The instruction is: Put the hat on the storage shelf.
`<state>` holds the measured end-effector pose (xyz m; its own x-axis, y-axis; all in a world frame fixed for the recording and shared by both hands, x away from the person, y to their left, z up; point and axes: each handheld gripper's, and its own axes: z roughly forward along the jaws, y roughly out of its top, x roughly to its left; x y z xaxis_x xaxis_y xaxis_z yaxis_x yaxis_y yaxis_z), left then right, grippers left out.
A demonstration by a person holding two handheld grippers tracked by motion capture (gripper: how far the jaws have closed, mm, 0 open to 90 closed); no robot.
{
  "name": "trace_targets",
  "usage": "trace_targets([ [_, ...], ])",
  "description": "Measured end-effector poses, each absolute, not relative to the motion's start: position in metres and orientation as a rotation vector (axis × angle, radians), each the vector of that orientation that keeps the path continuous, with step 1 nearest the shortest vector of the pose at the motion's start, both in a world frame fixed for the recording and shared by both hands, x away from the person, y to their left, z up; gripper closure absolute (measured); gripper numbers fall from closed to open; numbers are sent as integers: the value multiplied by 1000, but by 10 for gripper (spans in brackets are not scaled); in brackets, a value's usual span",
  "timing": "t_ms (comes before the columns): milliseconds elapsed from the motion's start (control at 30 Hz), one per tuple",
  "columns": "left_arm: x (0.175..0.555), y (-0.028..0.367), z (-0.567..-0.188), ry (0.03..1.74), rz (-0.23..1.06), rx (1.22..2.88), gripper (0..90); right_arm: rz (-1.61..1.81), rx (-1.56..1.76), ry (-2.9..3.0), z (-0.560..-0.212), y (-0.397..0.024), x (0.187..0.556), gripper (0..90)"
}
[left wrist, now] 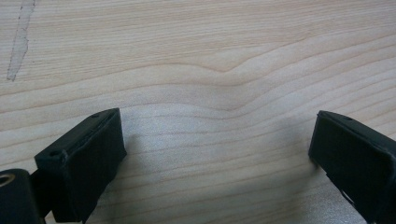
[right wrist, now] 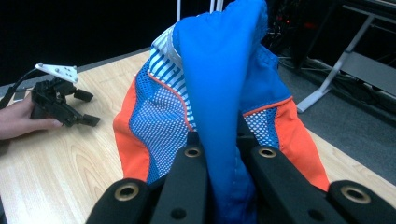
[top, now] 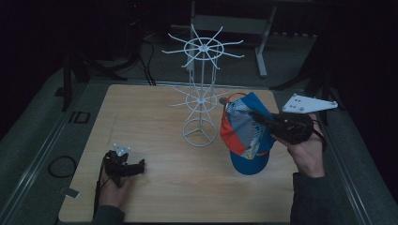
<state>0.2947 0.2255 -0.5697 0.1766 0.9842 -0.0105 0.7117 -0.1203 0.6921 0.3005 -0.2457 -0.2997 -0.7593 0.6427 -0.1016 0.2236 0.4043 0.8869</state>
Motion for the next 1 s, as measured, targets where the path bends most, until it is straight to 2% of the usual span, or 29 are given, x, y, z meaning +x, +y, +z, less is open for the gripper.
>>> trace_targets([
  [1000, 295, 226, -570, 1592, 630, 1897, 39, 1427, 729, 2153, -282, -255, 307, 889],
])
